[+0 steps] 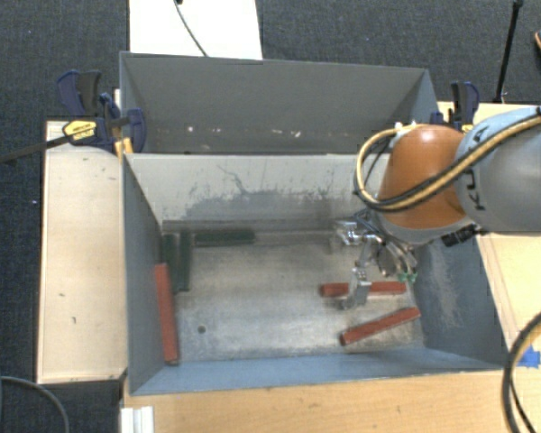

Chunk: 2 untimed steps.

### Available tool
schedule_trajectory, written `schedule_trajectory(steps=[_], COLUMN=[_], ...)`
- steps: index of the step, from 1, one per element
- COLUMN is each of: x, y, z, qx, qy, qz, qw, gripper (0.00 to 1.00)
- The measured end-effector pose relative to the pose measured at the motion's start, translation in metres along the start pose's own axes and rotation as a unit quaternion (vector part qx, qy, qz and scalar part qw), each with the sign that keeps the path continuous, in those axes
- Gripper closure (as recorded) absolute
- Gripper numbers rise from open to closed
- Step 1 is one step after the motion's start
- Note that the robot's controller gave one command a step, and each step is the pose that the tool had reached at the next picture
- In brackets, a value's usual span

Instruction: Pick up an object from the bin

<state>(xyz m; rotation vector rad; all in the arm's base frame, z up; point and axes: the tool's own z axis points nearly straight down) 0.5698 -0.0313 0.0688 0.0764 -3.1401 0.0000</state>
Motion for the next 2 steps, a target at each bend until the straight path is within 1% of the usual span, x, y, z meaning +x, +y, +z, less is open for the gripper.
schedule_trajectory(steps=[1, 2], x=[-0.001, -0.003], y=[0.001, 0.036], z=[-0.002, -0.156], qx=[0.000, 0.000], qy=[-0.0015, -0.0061], qz=[0.001, -0.030], qw=[1.0000, 0.9995], gripper=[1.00, 1.00])
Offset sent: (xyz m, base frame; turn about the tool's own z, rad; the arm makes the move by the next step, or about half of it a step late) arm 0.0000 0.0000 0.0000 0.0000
